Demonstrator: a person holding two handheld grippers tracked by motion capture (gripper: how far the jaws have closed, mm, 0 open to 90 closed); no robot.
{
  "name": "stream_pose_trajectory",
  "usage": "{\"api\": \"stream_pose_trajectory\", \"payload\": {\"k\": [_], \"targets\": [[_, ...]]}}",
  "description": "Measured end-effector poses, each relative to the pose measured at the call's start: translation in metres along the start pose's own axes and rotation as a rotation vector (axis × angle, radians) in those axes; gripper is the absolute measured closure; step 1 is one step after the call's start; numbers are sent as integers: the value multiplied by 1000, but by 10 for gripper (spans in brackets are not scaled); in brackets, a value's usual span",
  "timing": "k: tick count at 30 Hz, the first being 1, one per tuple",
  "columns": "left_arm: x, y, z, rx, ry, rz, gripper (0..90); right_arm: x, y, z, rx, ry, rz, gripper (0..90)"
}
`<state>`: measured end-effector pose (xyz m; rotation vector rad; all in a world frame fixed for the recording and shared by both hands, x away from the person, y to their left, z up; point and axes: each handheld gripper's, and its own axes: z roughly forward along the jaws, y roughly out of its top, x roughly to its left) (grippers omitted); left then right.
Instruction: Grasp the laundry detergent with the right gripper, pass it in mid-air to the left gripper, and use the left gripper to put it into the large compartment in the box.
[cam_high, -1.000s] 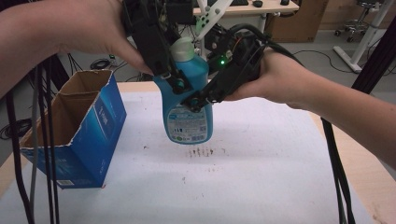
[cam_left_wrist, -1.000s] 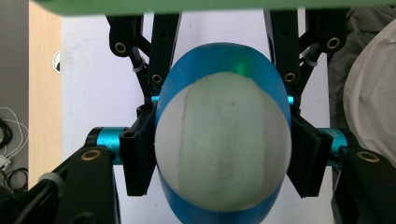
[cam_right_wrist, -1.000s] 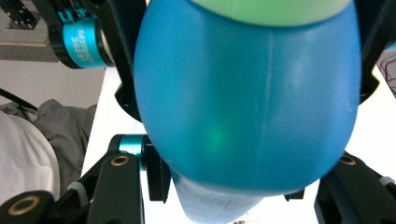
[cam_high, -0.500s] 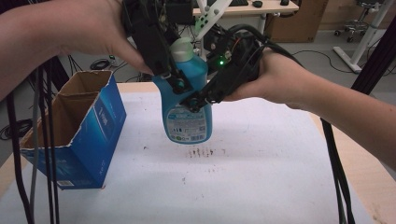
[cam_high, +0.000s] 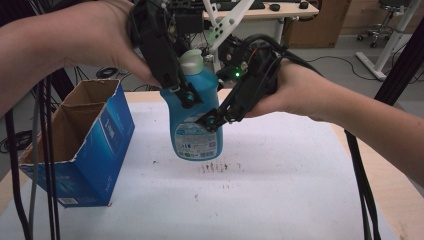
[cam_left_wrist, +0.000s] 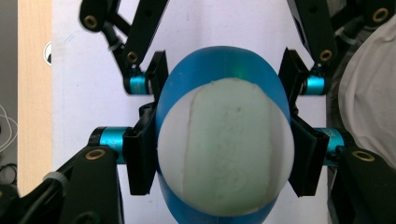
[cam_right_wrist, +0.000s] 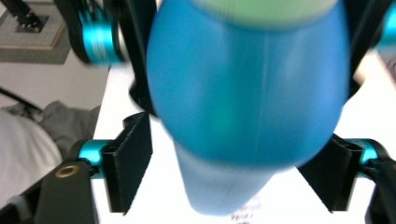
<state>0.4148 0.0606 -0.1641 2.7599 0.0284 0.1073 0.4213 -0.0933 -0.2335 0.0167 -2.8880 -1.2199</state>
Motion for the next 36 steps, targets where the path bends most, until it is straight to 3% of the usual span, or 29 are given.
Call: {"api": "stream_pose_trajectory", "payload": {"k": [6,14,22,28,36], "targets": [[2,-7,-5,2,5,-22,381,-6,-14,0,55,-20,35,175],[4,-22,-20,-9,31,-79,381,-14,-35,-1,211,-82,50,176],[6,-53,-45,-45,95,-216,382,-24,-59,-6,329,-117,82,176],[5,-77,-63,-50,145,-313,382,-31,-77,-8,423,-106,125,176],[-1,-110,-90,-72,228,-458,381,-41,-93,-17,445,-120,151,176]]}}
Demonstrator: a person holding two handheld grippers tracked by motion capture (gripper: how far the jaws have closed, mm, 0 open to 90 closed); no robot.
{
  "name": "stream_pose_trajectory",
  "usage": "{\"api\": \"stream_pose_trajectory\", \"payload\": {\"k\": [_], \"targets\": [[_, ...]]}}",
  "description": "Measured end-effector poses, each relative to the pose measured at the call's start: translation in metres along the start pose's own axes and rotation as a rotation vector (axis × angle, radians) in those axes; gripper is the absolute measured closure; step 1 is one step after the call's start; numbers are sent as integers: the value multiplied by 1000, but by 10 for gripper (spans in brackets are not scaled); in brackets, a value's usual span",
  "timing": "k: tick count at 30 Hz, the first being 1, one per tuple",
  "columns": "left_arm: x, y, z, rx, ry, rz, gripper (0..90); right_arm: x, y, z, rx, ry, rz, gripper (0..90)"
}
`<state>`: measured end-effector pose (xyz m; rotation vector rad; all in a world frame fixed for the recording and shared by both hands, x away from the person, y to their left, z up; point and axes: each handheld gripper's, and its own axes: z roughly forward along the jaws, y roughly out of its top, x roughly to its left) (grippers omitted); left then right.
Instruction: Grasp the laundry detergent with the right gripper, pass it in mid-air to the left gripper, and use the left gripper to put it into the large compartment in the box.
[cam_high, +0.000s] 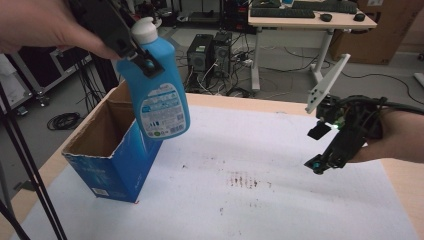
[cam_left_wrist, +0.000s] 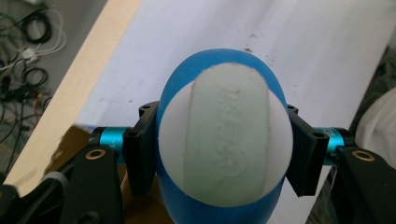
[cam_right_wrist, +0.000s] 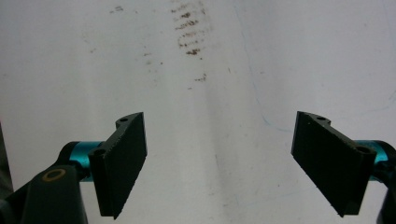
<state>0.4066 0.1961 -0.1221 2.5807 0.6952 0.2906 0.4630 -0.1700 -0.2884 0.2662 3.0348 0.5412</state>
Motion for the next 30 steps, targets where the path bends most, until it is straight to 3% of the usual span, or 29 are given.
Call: {"api": "stream_pose_trajectory", "payload": {"k": [9,15,18,23,30], "targets": [[18,-30,-28,-2,102,-157,382,-14,-16,-7,-12,-15,54,176],[25,-44,-34,18,144,-220,382,-21,-24,-11,-16,-28,69,176],[28,-53,-37,32,170,-266,382,-27,-32,-15,-28,-36,103,176],[31,-61,-37,46,190,-301,382,-31,-35,-15,-25,-37,111,176],[32,-68,-33,64,204,-319,382,-35,-34,-15,-25,-37,106,176]]}}
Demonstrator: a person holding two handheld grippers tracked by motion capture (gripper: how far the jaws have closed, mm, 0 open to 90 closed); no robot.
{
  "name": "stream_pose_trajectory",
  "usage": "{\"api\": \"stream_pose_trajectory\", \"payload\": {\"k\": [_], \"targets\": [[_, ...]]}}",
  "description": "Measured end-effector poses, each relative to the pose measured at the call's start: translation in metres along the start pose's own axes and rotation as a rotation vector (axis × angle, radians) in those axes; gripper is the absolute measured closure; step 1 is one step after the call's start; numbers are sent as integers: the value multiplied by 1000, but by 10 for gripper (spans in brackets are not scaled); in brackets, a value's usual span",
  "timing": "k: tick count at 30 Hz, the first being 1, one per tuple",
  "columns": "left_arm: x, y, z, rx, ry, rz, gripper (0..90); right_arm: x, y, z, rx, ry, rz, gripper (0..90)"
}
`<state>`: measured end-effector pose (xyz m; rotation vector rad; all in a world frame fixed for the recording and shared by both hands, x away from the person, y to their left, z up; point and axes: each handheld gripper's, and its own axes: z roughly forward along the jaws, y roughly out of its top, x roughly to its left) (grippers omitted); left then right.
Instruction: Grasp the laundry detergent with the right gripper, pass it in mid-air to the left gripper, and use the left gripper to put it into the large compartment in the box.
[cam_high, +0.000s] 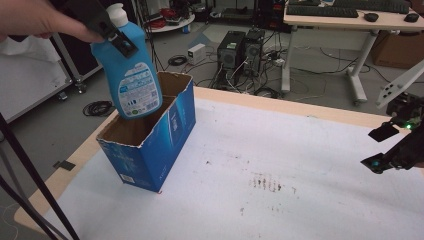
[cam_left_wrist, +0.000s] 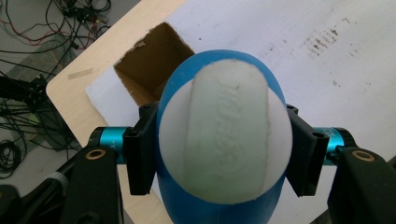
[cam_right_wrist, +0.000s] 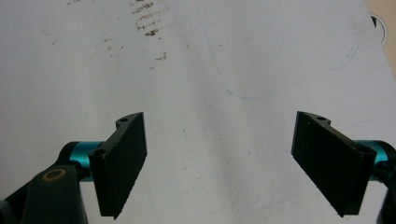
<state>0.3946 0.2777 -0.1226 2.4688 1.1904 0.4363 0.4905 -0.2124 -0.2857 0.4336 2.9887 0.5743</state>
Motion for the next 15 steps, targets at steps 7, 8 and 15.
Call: {"api": "stream_pose_trajectory", "payload": {"k": [7,8,15], "targets": [[1,-7,16,27,-1,-3,382,1,-1,0,7,1,1,176],[1,-8,19,31,-2,-3,382,1,-1,-1,4,3,-2,176],[-2,-17,41,56,-8,-5,382,2,-2,-2,10,-1,3,176]]}}
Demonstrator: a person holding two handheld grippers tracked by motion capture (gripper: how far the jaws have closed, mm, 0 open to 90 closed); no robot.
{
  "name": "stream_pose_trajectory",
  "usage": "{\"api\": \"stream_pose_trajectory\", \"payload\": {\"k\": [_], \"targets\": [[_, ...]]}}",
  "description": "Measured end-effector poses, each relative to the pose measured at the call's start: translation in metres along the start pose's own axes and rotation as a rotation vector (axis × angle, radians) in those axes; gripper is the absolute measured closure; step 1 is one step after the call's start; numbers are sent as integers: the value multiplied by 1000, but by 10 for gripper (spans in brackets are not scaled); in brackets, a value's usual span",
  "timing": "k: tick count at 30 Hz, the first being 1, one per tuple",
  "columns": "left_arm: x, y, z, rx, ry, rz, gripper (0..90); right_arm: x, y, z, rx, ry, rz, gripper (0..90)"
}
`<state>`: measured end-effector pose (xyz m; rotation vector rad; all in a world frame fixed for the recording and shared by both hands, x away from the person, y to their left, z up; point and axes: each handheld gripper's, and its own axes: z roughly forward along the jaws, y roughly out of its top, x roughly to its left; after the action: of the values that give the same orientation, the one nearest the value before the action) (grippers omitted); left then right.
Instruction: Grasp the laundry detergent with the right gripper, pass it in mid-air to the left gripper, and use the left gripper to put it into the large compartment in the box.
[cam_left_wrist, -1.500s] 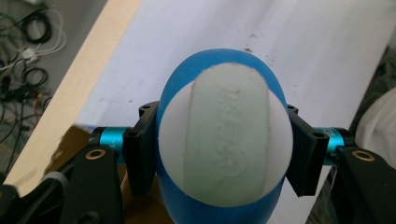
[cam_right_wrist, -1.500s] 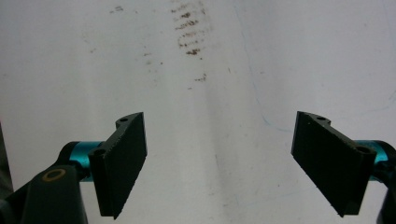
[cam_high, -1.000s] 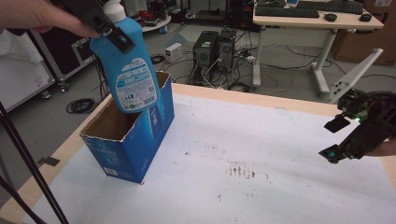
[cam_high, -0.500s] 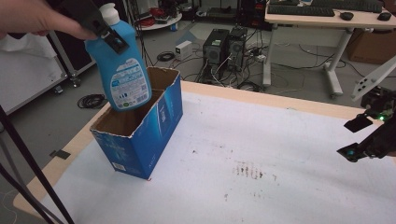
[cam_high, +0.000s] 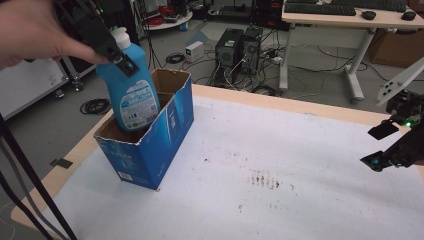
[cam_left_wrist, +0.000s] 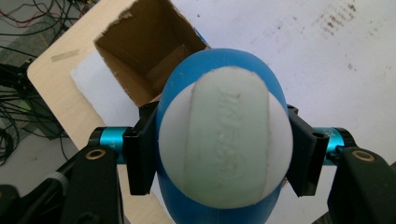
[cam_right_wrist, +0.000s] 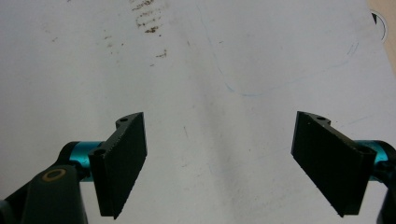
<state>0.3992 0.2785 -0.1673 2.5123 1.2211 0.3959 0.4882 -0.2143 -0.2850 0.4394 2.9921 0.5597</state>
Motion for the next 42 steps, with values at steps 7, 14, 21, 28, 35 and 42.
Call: {"api": "stream_pose_trajectory", "payload": {"k": [7,14,21,28,35,42], "targets": [[-2,-7,21,21,-26,-11,382,1,2,0,-6,-2,3,176],[-2,-13,38,41,-18,-13,382,1,2,1,-1,-1,-1,176],[0,-21,59,73,-24,-17,382,1,1,2,6,-2,-3,176],[-1,-26,75,96,-27,-6,382,1,1,3,7,-1,-3,176],[-2,-29,85,109,-29,8,382,1,0,3,12,-2,-2,176],[-5,-31,95,126,-28,25,382,1,0,3,12,-5,1,176]]}}
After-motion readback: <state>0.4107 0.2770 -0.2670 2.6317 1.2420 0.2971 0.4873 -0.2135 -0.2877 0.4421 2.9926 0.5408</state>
